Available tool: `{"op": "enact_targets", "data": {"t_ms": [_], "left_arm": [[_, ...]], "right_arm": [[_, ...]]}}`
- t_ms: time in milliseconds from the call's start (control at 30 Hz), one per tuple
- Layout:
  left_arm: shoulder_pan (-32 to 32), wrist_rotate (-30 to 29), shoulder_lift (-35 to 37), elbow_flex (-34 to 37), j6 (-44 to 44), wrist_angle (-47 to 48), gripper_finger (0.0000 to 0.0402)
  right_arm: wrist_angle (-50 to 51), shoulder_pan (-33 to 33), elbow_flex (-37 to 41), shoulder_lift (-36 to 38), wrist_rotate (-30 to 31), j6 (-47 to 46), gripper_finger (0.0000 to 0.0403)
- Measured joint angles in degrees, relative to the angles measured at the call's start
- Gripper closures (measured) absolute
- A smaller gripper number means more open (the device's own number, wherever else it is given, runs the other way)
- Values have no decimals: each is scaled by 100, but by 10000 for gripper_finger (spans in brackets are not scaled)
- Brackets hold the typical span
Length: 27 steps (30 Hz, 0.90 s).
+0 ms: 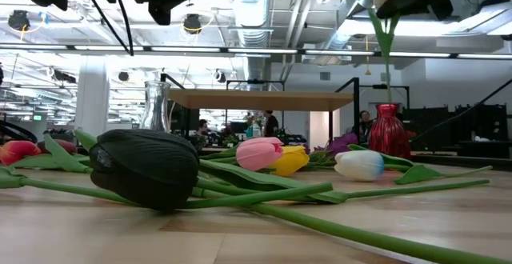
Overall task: Pick and place flowers into a vace then onto a shelf
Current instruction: Put the bottom white flower into the red vase
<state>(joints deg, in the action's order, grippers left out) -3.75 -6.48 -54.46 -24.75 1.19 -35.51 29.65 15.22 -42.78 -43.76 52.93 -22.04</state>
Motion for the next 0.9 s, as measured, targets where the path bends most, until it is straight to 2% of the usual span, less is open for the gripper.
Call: {"op": "enact_targets", "data": {"t_ms": [267,633,900], "left_arm": [[-76,0,-2,0,81,2,223],[-292,2,-2,0,76,2,223],[-299,4,-4,0,67,15,223]], "right_arm": [[448,0,4,-632,24,-643,377],[447,-138,4,-1550,112,-862,365],[497,-407,2,-1937,-485,-852,363]]}}
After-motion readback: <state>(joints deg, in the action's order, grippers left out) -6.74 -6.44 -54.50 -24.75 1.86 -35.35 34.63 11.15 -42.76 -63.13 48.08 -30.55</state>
